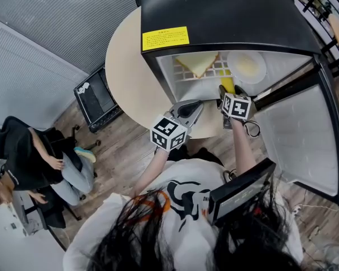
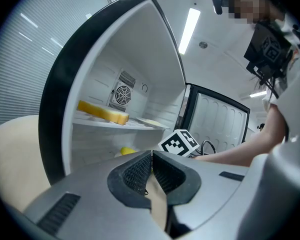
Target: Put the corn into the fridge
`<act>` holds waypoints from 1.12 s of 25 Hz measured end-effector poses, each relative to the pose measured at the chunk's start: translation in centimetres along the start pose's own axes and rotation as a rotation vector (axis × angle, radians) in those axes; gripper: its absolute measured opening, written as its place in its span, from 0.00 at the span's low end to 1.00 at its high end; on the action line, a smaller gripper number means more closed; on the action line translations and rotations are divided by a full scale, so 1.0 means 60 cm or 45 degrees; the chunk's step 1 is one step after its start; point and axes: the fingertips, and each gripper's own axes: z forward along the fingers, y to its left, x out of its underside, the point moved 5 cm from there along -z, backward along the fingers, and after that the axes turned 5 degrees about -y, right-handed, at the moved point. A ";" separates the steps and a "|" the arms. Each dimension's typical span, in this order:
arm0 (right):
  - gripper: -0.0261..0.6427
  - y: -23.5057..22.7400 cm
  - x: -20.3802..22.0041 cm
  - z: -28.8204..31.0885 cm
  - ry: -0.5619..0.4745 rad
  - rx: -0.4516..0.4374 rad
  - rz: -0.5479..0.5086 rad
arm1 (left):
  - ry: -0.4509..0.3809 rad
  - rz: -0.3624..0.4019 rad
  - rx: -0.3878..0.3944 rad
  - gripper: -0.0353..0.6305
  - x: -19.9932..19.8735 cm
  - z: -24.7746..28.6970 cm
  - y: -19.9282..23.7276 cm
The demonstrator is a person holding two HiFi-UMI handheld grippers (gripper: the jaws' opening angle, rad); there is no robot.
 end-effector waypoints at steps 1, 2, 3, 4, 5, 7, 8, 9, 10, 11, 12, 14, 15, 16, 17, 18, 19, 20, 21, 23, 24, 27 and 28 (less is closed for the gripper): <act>0.45 0.001 0.000 -0.006 -0.010 0.001 0.015 | 0.000 0.000 0.001 0.07 -0.001 -0.001 0.001; 0.45 0.002 -0.001 -0.013 -0.023 0.003 0.029 | 0.000 0.000 0.004 0.07 -0.001 -0.001 0.002; 0.45 0.003 -0.002 -0.021 -0.038 0.003 0.042 | -0.001 0.000 0.008 0.07 -0.002 -0.001 0.002; 0.45 0.004 -0.003 -0.029 -0.055 0.001 0.057 | -0.002 -0.001 0.012 0.07 -0.002 -0.002 0.002; 0.45 0.006 -0.005 -0.038 -0.073 -0.002 0.073 | -0.002 -0.002 0.018 0.07 -0.002 -0.002 0.002; 0.45 0.009 -0.009 -0.058 -0.109 0.002 0.106 | -0.001 -0.005 0.030 0.07 -0.002 -0.002 0.002; 0.45 0.010 -0.012 -0.068 -0.128 0.008 0.124 | 0.001 -0.006 0.036 0.07 -0.002 -0.002 0.002; 0.45 0.012 -0.016 -0.079 -0.148 0.010 0.142 | 0.002 -0.006 0.043 0.07 -0.002 -0.003 0.001; 0.45 0.015 -0.020 -0.090 -0.169 0.006 0.164 | 0.003 -0.006 0.051 0.07 -0.002 -0.003 0.001; 0.45 0.018 -0.024 -0.101 -0.191 -0.005 0.188 | 0.005 -0.006 0.060 0.07 -0.003 -0.003 0.000; 0.45 0.023 -0.028 -0.112 -0.214 -0.020 0.214 | 0.006 -0.006 0.069 0.07 -0.003 -0.003 -0.002; 0.45 0.034 -0.036 -0.133 -0.259 -0.055 0.266 | 0.008 -0.007 0.090 0.07 -0.003 -0.004 -0.004; 0.45 0.040 -0.040 -0.143 -0.280 -0.073 0.289 | 0.009 -0.007 0.100 0.07 -0.003 -0.005 -0.005; 0.45 0.047 -0.044 -0.152 -0.299 -0.091 0.309 | 0.010 -0.006 0.110 0.07 -0.004 -0.006 -0.005; 0.45 0.054 -0.047 -0.160 -0.317 -0.104 0.326 | 0.011 -0.006 0.120 0.07 -0.004 -0.008 -0.006; 0.44 0.061 -0.049 -0.167 -0.333 -0.113 0.340 | 0.013 -0.006 0.130 0.07 -0.004 -0.009 -0.006; 0.43 0.067 -0.051 -0.175 -0.348 -0.116 0.350 | 0.013 -0.005 0.141 0.07 -0.004 -0.011 -0.007; 0.43 0.073 -0.051 -0.182 -0.360 -0.118 0.356 | 0.013 -0.005 0.152 0.07 -0.004 -0.013 -0.008; 0.42 0.080 -0.051 -0.188 -0.370 -0.118 0.360 | 0.013 -0.004 0.161 0.07 -0.004 -0.016 -0.008; 0.42 0.093 -0.047 -0.200 -0.382 -0.115 0.370 | 0.014 -0.001 0.183 0.07 -0.005 -0.023 -0.010; 0.42 0.099 -0.043 -0.207 -0.388 -0.106 0.378 | 0.016 -0.001 0.199 0.07 -0.004 -0.027 -0.011; 0.38 0.117 -0.028 -0.228 -0.410 -0.068 0.402 | 0.021 -0.004 0.239 0.07 -0.002 -0.042 -0.012; 0.35 0.125 -0.024 -0.234 -0.415 -0.062 0.404 | 0.020 -0.007 0.244 0.07 0.000 -0.048 -0.011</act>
